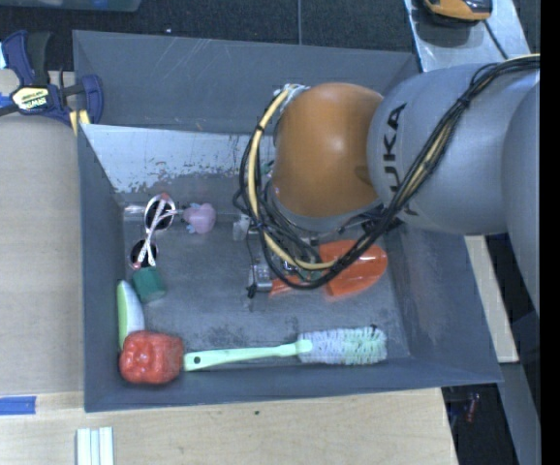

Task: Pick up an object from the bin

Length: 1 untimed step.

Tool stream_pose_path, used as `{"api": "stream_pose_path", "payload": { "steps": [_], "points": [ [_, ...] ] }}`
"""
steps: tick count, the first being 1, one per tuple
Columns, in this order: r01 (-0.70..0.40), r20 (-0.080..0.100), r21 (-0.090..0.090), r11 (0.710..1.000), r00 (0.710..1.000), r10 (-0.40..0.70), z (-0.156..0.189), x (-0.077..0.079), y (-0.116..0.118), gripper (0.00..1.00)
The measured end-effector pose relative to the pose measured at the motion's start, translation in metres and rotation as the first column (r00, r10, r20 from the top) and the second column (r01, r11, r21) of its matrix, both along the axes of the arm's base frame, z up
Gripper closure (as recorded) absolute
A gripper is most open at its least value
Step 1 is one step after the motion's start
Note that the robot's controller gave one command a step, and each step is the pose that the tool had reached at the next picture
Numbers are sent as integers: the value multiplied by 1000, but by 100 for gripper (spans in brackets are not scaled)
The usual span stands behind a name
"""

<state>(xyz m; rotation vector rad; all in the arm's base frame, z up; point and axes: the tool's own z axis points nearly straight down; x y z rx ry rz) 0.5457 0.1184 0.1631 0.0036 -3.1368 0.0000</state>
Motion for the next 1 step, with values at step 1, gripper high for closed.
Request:
{"api": "stream_pose_path", "payload": {
  "steps": [1],
  "points": [
    [2,8,1,1000,1000,-2,4,2,-1,0]
  ]
}}
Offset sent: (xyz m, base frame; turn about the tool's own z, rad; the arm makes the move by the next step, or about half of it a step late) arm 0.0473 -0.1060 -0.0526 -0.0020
